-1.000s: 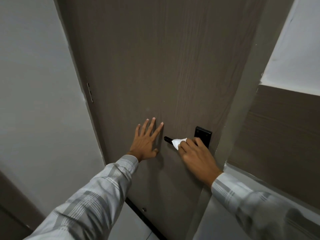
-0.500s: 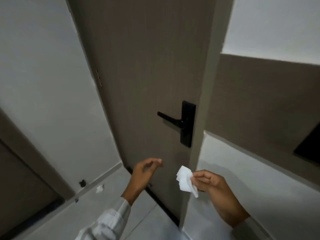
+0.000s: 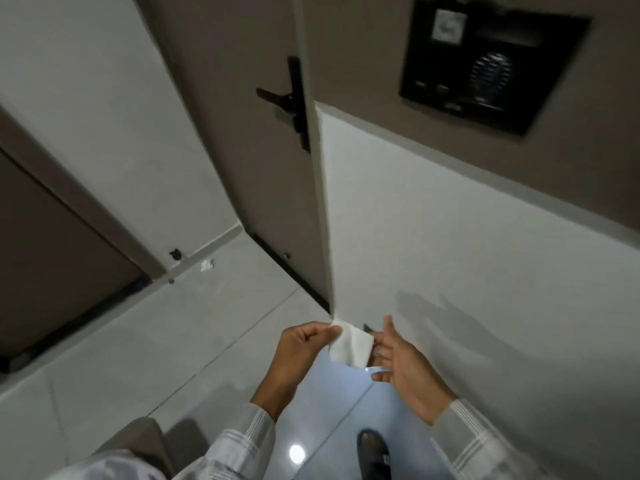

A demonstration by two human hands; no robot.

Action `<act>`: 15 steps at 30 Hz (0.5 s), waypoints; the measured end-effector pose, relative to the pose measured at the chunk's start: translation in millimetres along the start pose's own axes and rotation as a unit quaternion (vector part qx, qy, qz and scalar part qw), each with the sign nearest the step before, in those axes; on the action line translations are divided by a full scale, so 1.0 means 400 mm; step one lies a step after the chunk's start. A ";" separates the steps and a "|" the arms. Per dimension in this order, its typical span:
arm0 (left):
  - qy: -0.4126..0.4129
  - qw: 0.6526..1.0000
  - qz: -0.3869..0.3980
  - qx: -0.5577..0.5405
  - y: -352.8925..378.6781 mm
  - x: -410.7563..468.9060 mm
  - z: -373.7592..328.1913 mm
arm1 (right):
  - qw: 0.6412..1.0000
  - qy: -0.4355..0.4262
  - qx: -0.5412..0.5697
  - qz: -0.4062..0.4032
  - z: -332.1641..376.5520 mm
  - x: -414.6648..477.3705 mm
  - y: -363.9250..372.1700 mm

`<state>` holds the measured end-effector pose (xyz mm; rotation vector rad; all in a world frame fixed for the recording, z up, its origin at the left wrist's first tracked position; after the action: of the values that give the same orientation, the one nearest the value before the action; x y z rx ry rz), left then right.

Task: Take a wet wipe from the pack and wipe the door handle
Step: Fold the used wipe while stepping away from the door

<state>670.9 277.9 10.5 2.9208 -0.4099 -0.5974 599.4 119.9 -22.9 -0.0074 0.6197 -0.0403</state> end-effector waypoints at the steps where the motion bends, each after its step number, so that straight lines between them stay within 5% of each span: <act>1: -0.006 1.000 0.008 0.004 0.033 -0.030 0.034 | 0.999 -0.021 -0.031 -0.022 -0.026 -0.057 -0.025; 4: -0.011 0.999 0.039 0.015 0.129 -0.115 0.122 | 0.991 -0.060 -0.057 -0.109 -0.117 -0.206 -0.098; 15: -0.061 0.972 0.220 0.064 0.563 -0.582 0.435 | 0.915 0.011 0.033 -0.402 -0.544 -0.816 -0.373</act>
<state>341.7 117.6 -22.2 2.7715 -1.1087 -0.7013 202.5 -15.1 -7.7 -0.1975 0.6040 -0.8626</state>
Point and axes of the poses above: each hand's wrist, its own x-axis towards the middle knuckle, its own y-axis out of the palm, z = x × y, the point moved 10 cm from there along x, towards the middle knuckle, and after that the axes turned 15 degrees about -x, right-handed, at the moved point
